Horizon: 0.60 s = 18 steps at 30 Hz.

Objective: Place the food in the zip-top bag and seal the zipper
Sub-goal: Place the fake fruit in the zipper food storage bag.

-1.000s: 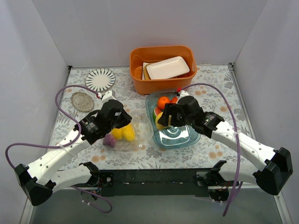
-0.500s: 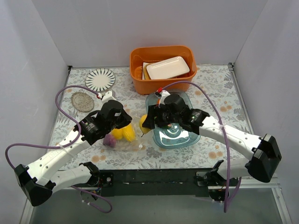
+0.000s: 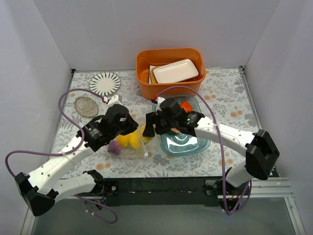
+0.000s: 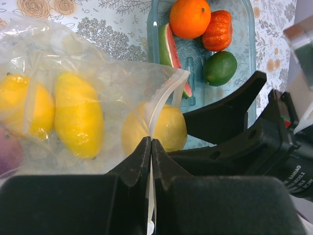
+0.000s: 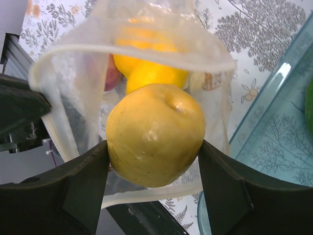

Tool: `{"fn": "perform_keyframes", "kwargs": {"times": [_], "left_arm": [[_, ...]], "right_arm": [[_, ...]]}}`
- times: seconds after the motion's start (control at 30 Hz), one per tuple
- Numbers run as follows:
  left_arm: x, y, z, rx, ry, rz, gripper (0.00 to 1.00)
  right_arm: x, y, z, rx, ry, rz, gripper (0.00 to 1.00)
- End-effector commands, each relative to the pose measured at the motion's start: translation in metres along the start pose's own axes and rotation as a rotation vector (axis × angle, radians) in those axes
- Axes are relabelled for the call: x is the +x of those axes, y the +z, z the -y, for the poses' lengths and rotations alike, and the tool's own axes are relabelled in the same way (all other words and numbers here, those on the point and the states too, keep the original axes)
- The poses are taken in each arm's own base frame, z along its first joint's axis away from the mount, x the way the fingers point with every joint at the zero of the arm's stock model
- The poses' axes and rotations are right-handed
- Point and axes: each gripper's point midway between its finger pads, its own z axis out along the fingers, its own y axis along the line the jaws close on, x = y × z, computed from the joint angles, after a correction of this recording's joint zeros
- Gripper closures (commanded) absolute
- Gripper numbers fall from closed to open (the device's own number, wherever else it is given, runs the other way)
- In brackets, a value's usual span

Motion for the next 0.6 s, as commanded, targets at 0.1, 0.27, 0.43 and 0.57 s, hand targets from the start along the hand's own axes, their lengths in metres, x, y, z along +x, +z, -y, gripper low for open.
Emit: {"fn": "perform_keyframes", "kwargs": {"times": [0.1, 0.27, 0.43, 0.57], "left_arm": [[-0.015, -0.019, 0.009, 0.043, -0.018, 0.041, 1.00], [-0.033, -0.033, -0.001, 0.010, -0.052, 0.122, 1.00], [-0.044, -0.039, -0.010, -0.045, -0.070, 0.169, 1.00], [-0.047, -0.042, -0.012, -0.047, -0.099, 0.187, 1.00]], "right_arm": [[-0.033, 0.009, -0.033, -0.085, -0.063, 0.024, 0.58], [-0.025, 0.016, -0.055, -0.170, -0.118, -0.023, 0.49], [-0.020, 0.007, -0.073, -0.254, -0.142, 0.003, 0.09], [-0.028, -0.008, -0.086, -0.312, -0.151, 0.062, 0.03]]}}
